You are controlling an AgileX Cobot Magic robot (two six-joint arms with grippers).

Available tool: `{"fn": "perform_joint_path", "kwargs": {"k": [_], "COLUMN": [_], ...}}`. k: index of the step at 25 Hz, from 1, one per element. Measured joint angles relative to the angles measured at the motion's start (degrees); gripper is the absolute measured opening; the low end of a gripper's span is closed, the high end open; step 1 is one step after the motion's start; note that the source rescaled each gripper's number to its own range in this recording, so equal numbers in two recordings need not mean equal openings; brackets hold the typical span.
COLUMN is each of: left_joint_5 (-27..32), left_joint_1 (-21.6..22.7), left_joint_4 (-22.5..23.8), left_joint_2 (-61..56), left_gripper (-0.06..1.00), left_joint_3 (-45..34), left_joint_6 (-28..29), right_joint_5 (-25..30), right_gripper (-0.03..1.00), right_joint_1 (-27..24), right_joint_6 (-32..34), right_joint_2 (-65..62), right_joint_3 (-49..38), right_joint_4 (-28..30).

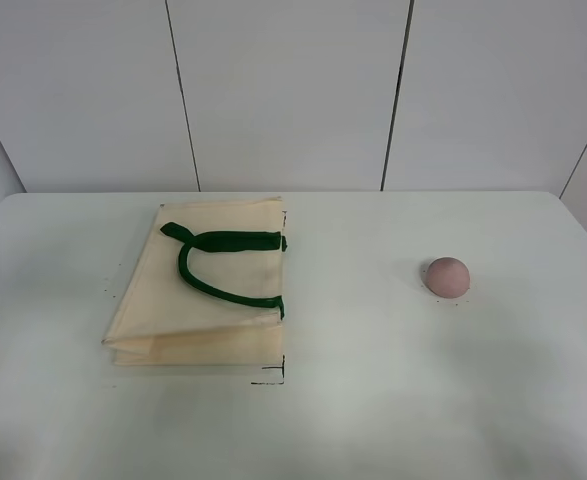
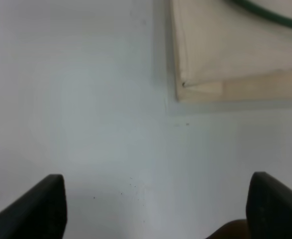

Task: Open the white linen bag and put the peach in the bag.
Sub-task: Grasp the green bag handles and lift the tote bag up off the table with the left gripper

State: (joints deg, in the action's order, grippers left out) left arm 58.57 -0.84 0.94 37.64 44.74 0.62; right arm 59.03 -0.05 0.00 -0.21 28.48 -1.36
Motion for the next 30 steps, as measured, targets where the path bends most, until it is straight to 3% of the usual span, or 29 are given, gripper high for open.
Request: {"fn": "perform_joint_path", "kwargs": {"k": [6, 15, 22, 30], "left_joint_5": [-4.96, -5.39, -5.14, -8.09], "left_joint_1": [0.00, 0.00, -2.91, -11.29], "left_joint_4": [0.00, -0.06, -1.98, -2.56], "left_joint_2": [27.05, 57.89, 69.93, 77.30], "left_gripper": [1.00, 1.00, 1.00, 1.00], "left_joint_3": [9.41, 30.71, 43.70, 45.49], "left_joint_6": [0.00, 1.21, 4.15, 13.49], "right_joint_5": [0.00, 0.00, 0.00, 0.00], "right_gripper": [1.00, 1.00, 1.00, 1.00], "right_joint_1": [0.00, 0.00, 0.00, 0.00], "right_joint_6": [0.00, 0.00, 0.00, 0.00], "right_joint_2": [0.00, 0.00, 0.00, 0.00], "right_joint_3": [0.00, 0.00, 0.00, 0.00], "right_joint_4": [0.00, 0.00, 0.00, 0.00]}}
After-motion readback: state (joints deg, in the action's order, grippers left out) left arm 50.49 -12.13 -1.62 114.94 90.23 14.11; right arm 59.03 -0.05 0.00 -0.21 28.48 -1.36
